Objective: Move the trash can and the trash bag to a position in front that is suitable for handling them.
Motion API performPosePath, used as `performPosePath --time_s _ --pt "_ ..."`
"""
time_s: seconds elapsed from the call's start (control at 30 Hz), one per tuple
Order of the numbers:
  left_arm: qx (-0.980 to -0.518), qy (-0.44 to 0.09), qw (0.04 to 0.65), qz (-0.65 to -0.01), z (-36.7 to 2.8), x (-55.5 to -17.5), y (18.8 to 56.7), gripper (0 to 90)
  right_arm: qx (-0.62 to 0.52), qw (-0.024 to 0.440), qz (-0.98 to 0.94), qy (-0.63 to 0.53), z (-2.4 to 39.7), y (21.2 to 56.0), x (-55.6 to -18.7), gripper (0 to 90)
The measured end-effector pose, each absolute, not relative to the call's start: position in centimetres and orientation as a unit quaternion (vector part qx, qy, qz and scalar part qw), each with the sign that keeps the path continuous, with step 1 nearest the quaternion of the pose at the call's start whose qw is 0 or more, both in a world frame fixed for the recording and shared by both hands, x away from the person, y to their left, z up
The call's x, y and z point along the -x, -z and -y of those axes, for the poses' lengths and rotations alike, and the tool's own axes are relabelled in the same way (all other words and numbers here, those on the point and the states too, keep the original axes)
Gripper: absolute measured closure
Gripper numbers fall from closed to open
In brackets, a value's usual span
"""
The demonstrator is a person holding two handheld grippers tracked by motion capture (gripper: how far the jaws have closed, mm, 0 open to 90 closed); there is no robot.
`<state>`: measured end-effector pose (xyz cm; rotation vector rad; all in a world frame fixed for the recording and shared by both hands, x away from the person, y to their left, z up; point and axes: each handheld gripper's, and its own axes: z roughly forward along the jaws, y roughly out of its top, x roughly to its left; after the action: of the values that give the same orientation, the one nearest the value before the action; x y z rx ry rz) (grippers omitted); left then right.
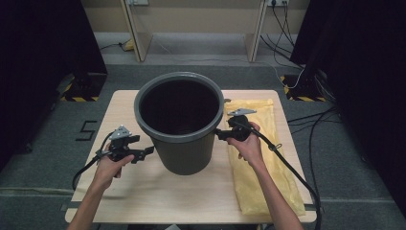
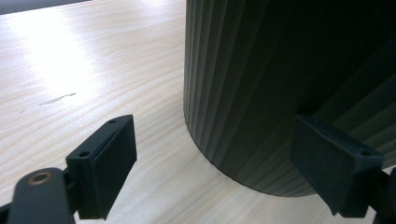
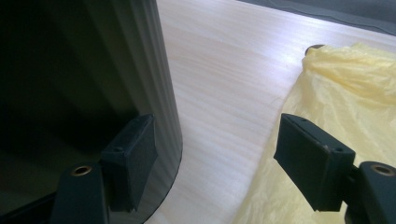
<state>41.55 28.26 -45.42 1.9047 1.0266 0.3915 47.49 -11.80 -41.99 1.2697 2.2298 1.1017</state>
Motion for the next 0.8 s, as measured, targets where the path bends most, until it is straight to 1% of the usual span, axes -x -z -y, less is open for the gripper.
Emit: performPosePath --time_s 0.07,0.17,0.23,0.33,0.37,0.47,0.5,0.73,0.8 --pt "-0.772 -0.164 0.452 -0.416 -28.2 -41.9 45.4 14.7 -0.451 0.177 -0.785 -0.385 11.7 41.9 -47.9 30.4" --pt "-0.775 -0.181 0.441 -0.415 -27.8 -42.5 45.1 14.8 -0.456 0.180 -0.783 -0.382 11.5 41.8 -48.4 35.7" --pt "-0.778 -0.190 0.432 -0.414 -27.5 -42.9 44.9 15.1 -0.456 0.189 -0.784 -0.376 11.2 41.6 -48.6 38.1" --pt "-0.776 -0.190 0.429 -0.421 -27.4 -43.5 44.8 15.2 -0.452 0.205 -0.787 -0.366 11.0 41.4 -48.9 38.9" --pt "-0.774 -0.187 0.433 -0.423 -27.4 -43.6 44.9 15.2 -0.451 0.205 -0.788 -0.366 11.1 41.4 -49.1 38.7" --pt "-0.773 -0.185 0.437 -0.422 -27.5 -43.6 44.9 15.2 -0.459 0.203 -0.784 -0.366 11.3 41.6 -49.4 30.9" --pt "-0.772 -0.186 0.439 -0.421 -27.5 -43.5 44.9 15.2 -0.461 0.201 -0.783 -0.366 11.4 41.6 -49.3 30.1" --pt "-0.772 -0.175 0.455 -0.408 -27.4 -42.5 44.5 15.1 -0.447 0.201 -0.792 -0.365 11.7 41.4 -46.9 28.9" --pt "-0.772 -0.168 0.456 -0.409 -27.4 -42.6 44.5 14.9 -0.441 0.200 -0.793 -0.369 11.7 41.3 -46.2 30.0"
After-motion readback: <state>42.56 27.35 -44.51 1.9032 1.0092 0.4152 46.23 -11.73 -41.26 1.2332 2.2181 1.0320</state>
